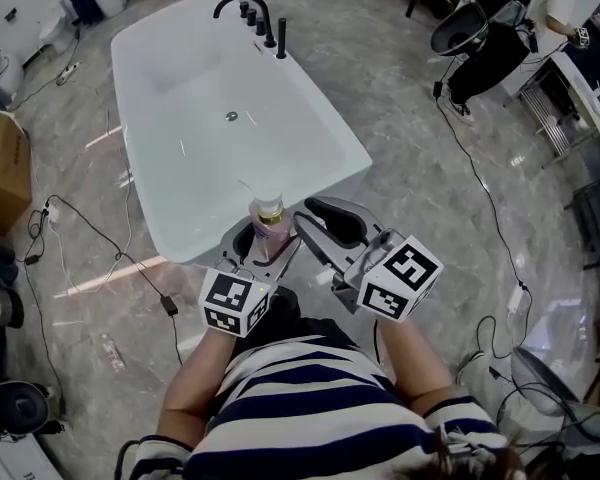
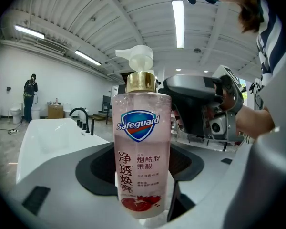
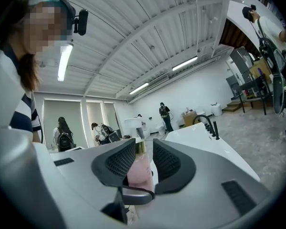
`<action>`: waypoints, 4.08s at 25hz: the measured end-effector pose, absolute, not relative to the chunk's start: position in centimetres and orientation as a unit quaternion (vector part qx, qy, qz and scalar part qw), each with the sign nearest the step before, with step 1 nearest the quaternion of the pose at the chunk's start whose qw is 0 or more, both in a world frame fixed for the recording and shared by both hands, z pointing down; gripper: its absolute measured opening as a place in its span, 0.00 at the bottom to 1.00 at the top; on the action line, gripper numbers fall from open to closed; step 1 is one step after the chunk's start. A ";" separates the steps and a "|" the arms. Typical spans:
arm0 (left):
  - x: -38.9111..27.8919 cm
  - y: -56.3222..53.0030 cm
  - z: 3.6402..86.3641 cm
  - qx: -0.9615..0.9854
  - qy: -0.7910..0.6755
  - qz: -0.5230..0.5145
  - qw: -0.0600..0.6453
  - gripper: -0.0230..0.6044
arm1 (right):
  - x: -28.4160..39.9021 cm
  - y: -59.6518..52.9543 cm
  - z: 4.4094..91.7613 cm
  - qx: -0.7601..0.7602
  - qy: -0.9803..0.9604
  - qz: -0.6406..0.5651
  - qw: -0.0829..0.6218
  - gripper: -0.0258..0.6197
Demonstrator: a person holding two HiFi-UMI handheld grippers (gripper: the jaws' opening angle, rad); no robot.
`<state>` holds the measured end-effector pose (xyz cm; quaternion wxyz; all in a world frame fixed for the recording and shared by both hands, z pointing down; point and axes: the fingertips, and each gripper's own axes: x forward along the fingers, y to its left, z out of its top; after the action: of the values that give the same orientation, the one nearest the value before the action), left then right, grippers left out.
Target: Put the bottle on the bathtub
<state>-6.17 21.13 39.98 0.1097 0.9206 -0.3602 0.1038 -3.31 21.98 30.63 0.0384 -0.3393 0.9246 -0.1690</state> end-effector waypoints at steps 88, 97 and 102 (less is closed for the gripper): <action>8.2 -18.1 52.7 0.904 -0.333 0.214 0.160 0.53 | 6.9 -20.6 40.1 -0.285 0.933 -0.198 -0.095 0.32; 9.8 -23.4 54.7 0.900 -0.342 0.223 0.151 0.53 | 7.9 -24.9 41.5 -0.293 0.933 -0.182 -0.105 0.32; 10.3 -25.9 55.4 0.900 -0.344 0.226 0.144 0.53 | 7.9 -26.8 42.1 -0.296 0.934 -0.166 -0.114 0.32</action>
<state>10.26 -25.88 55.42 0.1436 0.9000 -0.3440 0.2258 7.85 -26.77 42.07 -0.1140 -0.2962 0.9336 -0.1663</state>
